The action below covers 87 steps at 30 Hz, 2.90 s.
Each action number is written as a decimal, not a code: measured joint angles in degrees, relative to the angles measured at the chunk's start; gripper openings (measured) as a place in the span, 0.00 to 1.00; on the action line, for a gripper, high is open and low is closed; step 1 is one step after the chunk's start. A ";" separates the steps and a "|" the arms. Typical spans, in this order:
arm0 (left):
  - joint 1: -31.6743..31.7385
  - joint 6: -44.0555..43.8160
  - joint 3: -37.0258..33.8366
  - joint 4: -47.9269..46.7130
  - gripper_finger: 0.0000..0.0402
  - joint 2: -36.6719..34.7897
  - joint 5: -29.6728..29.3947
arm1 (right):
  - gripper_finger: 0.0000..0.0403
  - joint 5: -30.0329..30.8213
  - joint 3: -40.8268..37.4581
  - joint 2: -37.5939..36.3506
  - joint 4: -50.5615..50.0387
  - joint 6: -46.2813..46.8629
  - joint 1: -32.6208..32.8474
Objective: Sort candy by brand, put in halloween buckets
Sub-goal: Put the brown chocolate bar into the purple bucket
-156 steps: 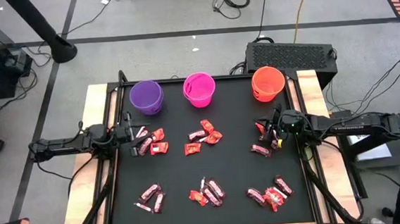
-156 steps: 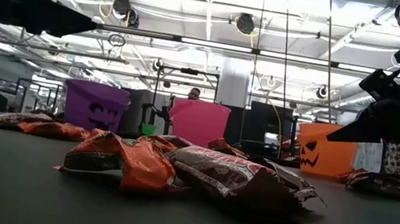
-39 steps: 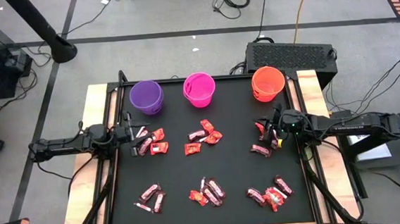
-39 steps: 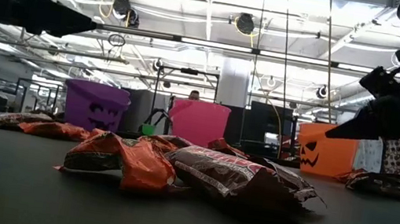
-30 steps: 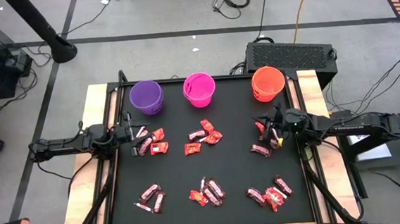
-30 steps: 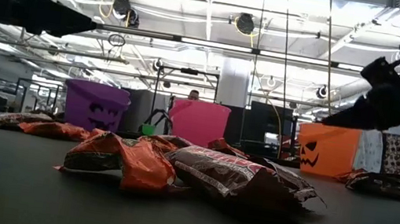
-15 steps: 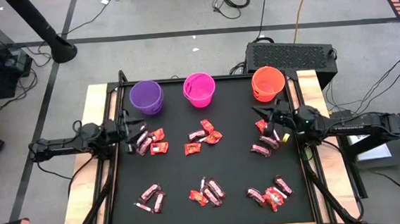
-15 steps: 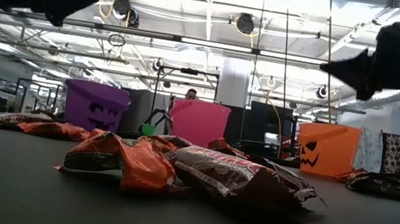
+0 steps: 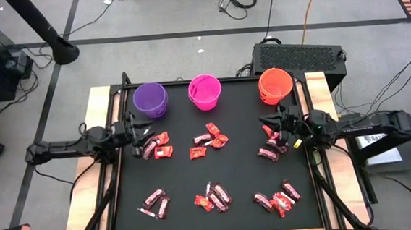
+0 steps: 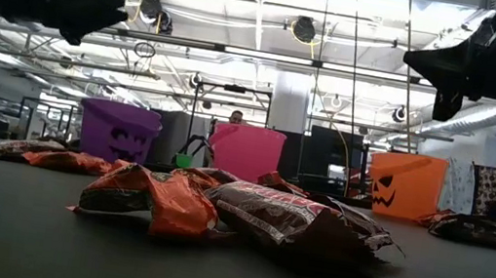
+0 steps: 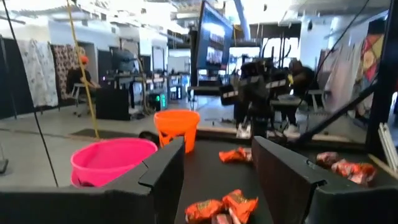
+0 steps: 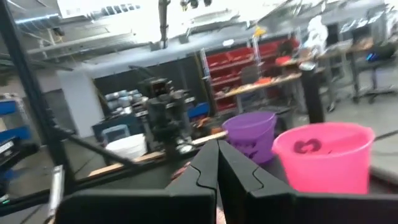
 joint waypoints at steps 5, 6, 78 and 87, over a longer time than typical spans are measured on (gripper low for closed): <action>0.00 1.80 3.05 4.70 0.48 10.73 1.33 | 0.00 4.16 1.85 3.29 0.00 0.25 3.61; 0.00 2.49 4.04 5.91 0.48 13.19 1.74 | 0.00 4.93 2.32 4.18 -0.19 -0.02 4.21; -2.84 14.96 108.14 -5.54 0.46 140.81 16.89 | 0.00 5.19 4.43 12.47 -9.82 -9.56 7.42; -3.04 15.03 108.07 -5.81 0.16 140.82 17.35 | 0.00 5.26 4.43 12.47 -9.84 -9.56 7.42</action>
